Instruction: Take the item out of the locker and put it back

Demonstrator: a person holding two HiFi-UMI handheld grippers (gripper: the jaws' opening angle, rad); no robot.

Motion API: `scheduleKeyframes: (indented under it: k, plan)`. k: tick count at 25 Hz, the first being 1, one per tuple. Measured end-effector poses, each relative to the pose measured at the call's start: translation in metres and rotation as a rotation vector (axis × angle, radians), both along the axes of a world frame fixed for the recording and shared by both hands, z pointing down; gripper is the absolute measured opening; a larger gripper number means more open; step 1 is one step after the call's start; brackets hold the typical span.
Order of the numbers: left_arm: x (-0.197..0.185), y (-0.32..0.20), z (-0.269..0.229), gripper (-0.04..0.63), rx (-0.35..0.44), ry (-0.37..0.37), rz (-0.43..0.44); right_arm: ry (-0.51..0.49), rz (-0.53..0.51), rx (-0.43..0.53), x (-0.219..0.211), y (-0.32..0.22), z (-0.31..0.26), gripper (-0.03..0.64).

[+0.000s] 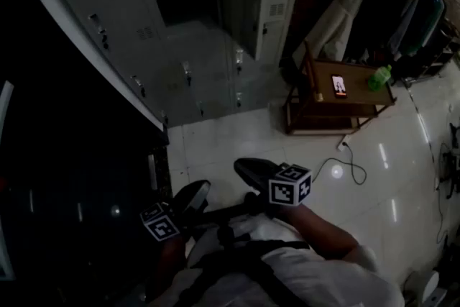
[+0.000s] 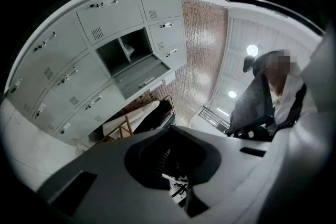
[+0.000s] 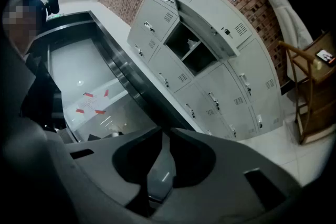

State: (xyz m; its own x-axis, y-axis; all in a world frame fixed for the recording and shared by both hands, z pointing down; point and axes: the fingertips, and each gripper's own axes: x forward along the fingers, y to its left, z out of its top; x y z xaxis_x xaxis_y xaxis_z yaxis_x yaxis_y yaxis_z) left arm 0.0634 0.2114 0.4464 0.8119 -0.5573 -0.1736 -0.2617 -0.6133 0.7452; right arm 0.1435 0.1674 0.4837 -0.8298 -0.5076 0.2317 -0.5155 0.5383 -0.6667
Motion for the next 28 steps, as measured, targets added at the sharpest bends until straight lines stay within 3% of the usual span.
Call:
scheduleKeyframes:
  k: [10,18,28]
  plan:
    - [0.043,-0.032,0.006,0.003,0.048,-0.076,-0.027,0.022,-0.028,0.055,0.033,-0.030,0.007,0.040]
    - [0.043,-0.043,0.009,0.003,0.029,-0.108,-0.019,0.017,-0.018,0.065,0.031,-0.041,0.002,0.040]
    - [0.040,-0.047,0.009,0.003,0.021,-0.097,-0.028,0.022,-0.022,0.043,0.032,-0.049,0.011,0.040]
